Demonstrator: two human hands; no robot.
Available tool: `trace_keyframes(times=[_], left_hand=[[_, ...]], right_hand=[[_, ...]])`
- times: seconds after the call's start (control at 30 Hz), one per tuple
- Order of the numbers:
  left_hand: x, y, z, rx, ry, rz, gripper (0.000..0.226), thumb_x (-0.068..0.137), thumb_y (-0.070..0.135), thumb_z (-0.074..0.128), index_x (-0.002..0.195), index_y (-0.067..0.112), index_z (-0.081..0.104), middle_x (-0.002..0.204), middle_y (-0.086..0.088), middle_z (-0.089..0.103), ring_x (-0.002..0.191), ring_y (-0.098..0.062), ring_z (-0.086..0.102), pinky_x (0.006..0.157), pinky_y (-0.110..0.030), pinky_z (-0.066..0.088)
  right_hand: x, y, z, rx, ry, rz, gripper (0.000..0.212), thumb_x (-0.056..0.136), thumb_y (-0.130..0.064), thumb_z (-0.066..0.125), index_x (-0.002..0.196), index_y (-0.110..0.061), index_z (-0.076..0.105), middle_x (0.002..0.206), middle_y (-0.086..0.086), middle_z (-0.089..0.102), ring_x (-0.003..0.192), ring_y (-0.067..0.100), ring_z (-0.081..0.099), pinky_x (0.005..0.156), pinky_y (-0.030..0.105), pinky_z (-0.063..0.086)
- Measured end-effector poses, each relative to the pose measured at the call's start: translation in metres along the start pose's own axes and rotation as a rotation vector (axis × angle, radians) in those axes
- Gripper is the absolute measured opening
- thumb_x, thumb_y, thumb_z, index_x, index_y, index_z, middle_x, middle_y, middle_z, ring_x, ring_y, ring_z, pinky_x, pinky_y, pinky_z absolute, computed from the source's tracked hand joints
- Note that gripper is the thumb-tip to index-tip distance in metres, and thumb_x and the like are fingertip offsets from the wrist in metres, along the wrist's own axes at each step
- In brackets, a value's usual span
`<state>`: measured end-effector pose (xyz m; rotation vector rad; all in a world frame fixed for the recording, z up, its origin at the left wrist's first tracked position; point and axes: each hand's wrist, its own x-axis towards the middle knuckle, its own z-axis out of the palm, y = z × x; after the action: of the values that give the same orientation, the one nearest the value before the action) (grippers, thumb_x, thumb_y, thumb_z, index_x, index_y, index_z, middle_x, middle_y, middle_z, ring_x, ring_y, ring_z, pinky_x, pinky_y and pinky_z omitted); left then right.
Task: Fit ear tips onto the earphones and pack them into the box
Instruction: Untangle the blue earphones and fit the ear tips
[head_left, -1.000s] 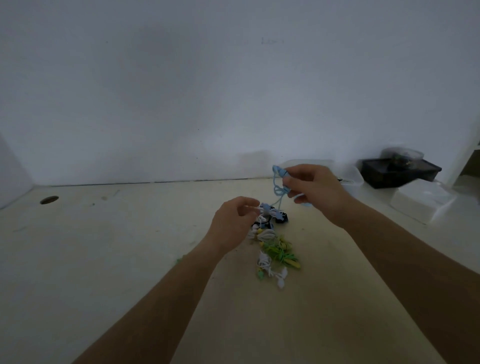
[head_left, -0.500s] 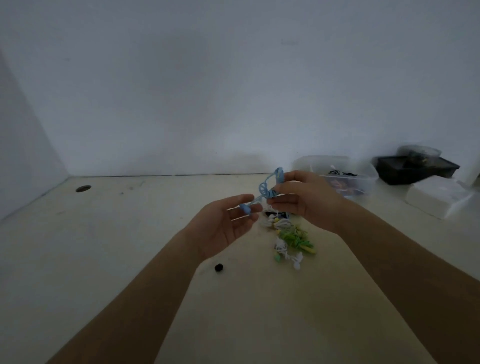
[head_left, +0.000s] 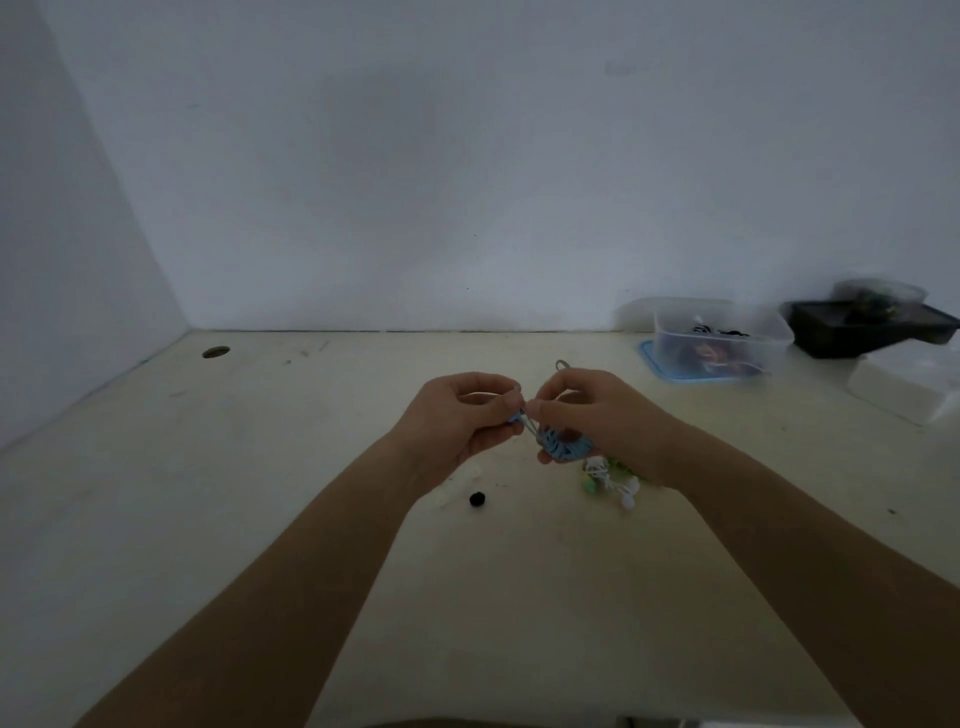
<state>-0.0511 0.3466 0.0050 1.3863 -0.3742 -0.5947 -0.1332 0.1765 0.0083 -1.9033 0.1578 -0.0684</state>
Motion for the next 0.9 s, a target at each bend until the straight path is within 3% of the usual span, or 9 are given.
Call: trace_keyframes(times=[0.23, 0.33, 0.47, 0.63, 0.77, 0.9], left_hand=[[0.0, -0.002, 0.007, -0.021, 0.027, 0.034, 0.026, 0.084, 0.011, 0.073, 0.105, -0.003, 0.066, 0.092, -0.016, 0.075, 0.079, -0.02, 0.074, 0.07, -0.023, 0.058], [0.002, -0.005, 0.008, -0.01, 0.065, 0.054, 0.02, 0.085, 0.014, 0.072, 0.094, -0.002, 0.063, 0.085, -0.014, 0.074, 0.074, -0.02, 0.074, 0.065, -0.023, 0.058], [0.007, -0.005, 0.002, 0.142, 0.099, 0.062, 0.022, 0.093, 0.022, 0.066, 0.104, 0.003, 0.066, 0.087, -0.01, 0.077, 0.079, -0.025, 0.076, 0.068, -0.026, 0.06], [0.022, -0.011, -0.033, 0.569, 0.2, 0.179, 0.004, 0.091, 0.019, 0.069, 0.094, 0.018, 0.072, 0.082, 0.004, 0.077, 0.072, -0.012, 0.072, 0.062, -0.02, 0.056], [0.033, -0.019, -0.05, 1.016, 0.184, 0.224, 0.008, 0.087, 0.022, 0.072, 0.088, 0.029, 0.076, 0.083, 0.016, 0.071, 0.072, 0.005, 0.062, 0.066, -0.008, 0.041], [0.044, -0.026, -0.058, 1.137, 0.212, 0.233, 0.014, 0.092, 0.024, 0.065, 0.088, 0.035, 0.073, 0.092, 0.017, 0.068, 0.077, 0.006, 0.057, 0.068, -0.009, 0.038]], right_hand=[[-0.003, 0.001, 0.006, -0.009, 0.064, -0.153, 0.014, 0.095, -0.018, 0.064, 0.107, -0.01, 0.063, 0.089, 0.007, 0.076, 0.07, 0.032, 0.074, 0.06, 0.035, 0.062], [0.002, 0.007, 0.008, 0.037, 0.09, -0.182, 0.013, 0.095, -0.015, 0.065, 0.107, -0.01, 0.067, 0.091, 0.007, 0.075, 0.073, 0.027, 0.074, 0.06, 0.032, 0.061], [0.012, 0.012, 0.007, 0.286, 0.117, -0.145, 0.013, 0.094, -0.01, 0.064, 0.105, -0.008, 0.072, 0.079, 0.008, 0.071, 0.06, 0.021, 0.066, 0.057, 0.03, 0.055], [0.028, 0.016, 0.001, 0.57, 0.105, -0.05, 0.019, 0.094, -0.006, 0.059, 0.105, -0.005, 0.074, 0.077, 0.009, 0.06, 0.059, 0.018, 0.057, 0.051, 0.028, 0.05], [0.038, 0.023, 0.003, 0.525, 0.099, 0.026, 0.018, 0.096, -0.01, 0.058, 0.104, -0.005, 0.073, 0.074, 0.007, 0.061, 0.051, 0.018, 0.057, 0.048, 0.027, 0.049], [0.043, 0.029, 0.009, 0.468, 0.067, 0.023, 0.015, 0.093, -0.005, 0.062, 0.101, -0.001, 0.073, 0.071, 0.009, 0.059, 0.051, 0.018, 0.051, 0.047, 0.027, 0.047]])
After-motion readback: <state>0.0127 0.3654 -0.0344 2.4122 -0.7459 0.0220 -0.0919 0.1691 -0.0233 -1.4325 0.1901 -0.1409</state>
